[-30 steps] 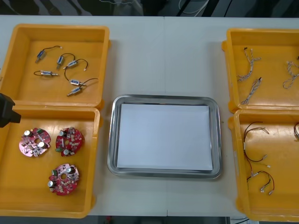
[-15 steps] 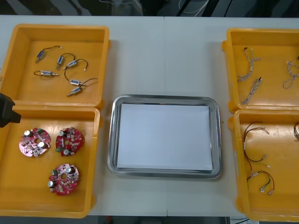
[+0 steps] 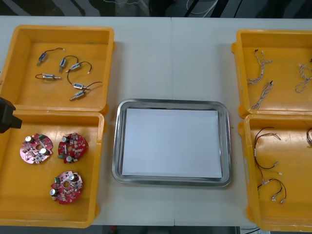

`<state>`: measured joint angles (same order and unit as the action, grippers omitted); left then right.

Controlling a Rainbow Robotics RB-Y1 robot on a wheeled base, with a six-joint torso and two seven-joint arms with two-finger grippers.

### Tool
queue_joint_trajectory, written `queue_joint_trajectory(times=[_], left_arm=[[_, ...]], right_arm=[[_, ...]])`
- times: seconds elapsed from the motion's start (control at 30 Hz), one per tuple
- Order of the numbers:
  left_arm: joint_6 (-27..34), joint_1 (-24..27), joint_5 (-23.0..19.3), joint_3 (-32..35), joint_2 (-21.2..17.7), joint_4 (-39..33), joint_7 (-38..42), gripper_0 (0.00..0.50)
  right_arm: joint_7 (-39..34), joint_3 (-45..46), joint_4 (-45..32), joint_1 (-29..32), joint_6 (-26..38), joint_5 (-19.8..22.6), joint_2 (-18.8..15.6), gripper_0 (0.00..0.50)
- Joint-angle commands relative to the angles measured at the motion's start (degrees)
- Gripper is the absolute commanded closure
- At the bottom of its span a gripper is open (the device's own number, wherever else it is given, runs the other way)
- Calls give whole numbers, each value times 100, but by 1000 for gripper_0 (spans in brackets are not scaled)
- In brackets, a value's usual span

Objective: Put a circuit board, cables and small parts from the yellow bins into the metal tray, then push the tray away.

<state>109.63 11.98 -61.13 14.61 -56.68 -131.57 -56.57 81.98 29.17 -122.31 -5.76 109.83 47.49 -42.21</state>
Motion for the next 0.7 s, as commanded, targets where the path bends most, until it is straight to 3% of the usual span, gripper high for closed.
queue_joint_trajectory(times=[0.03,0.7], left_arm=[[37,-82,48,165,69,-150,-197,0],[37,-82,48,165,69,-150,-197,0]], right_arm=[[-165,53,-83,22,17,50,-244,0],[-165,53,-83,22,17,50,-244,0]])
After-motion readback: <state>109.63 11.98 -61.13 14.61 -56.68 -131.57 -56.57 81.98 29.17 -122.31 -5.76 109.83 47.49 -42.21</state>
